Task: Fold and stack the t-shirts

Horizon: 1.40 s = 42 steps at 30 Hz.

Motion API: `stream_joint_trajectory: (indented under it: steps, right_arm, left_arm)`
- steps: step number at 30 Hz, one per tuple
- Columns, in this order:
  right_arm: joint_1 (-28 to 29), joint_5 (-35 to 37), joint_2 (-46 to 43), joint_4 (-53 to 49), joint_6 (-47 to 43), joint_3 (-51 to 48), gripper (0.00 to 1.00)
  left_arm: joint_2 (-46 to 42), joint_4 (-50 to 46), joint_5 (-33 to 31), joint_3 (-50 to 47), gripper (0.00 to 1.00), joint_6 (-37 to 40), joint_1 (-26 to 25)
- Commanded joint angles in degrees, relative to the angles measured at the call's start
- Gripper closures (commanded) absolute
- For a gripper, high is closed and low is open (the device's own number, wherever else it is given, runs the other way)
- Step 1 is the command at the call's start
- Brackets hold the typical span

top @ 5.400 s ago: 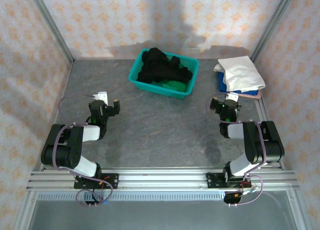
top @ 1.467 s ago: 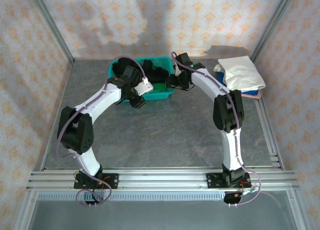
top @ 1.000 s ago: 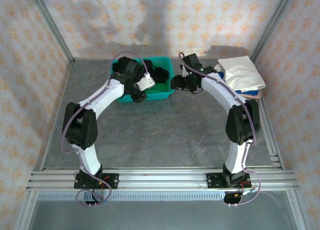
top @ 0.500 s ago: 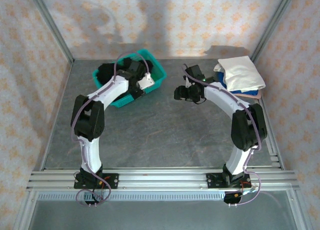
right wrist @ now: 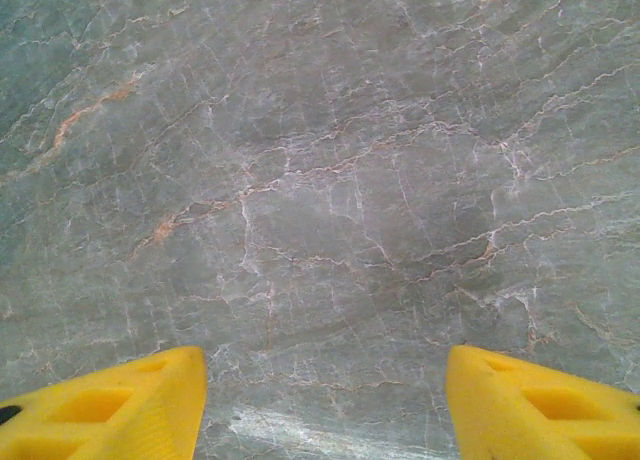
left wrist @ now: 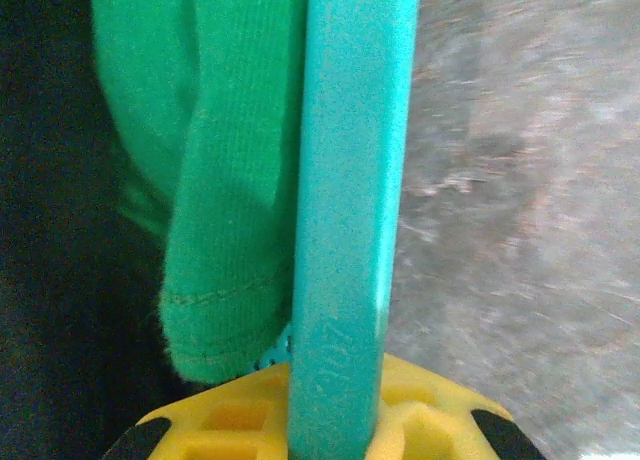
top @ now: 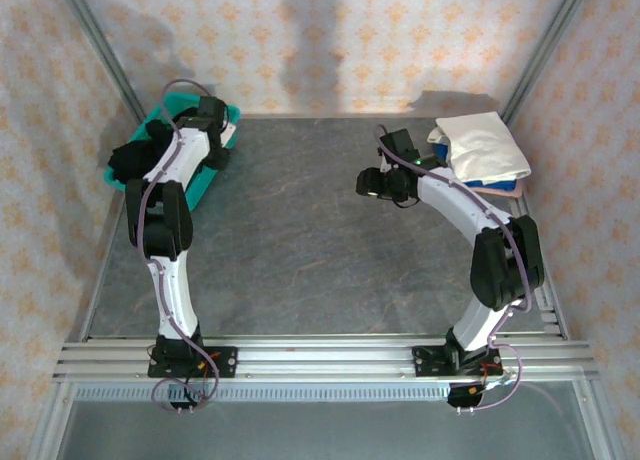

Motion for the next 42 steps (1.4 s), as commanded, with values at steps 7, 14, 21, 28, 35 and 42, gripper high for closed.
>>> stream_joint_trajectory:
  steps: [7, 14, 21, 28, 35, 42]
  right_arm:
    - [-0.45, 2.66, -1.05, 0.71, 1.13, -0.44, 0.36]
    - [-0.5, 2.97, -1.13, 1.57, 1.27, -0.41, 0.37]
    - [-0.49, 3.78, -5.68, 3.29, -0.5, -2.65, 0.33]
    - [-0.52, 6.39, -12.56, 8.05, -0.55, -7.43, 0.11]
    - [-0.53, 7.33, -20.18, 20.45, 2.5, -16.86, 0.01]
    - [-0.44, 6.95, -22.86, 24.52, 2.33, -21.54, 0.0]
  left_arm:
    - [3.99, -2.46, -7.96, 5.45, 1.0, -6.61, 1.65]
    - [5.54, -5.05, -4.58, 10.3, 0.88, -11.7, 2.92]
    - [1.45, -5.62, 1.81, 10.69, 0.45, -15.38, 2.9]
    - [-8.48, -4.44, 3.4, 6.45, 0.0, -17.01, 2.85]
    - [-13.59, 3.35, 1.41, -1.87, 0.0, -19.41, 3.39]
    - [-3.31, 0.37, 5.88, 5.1, 0.11, -29.55, 10.3]
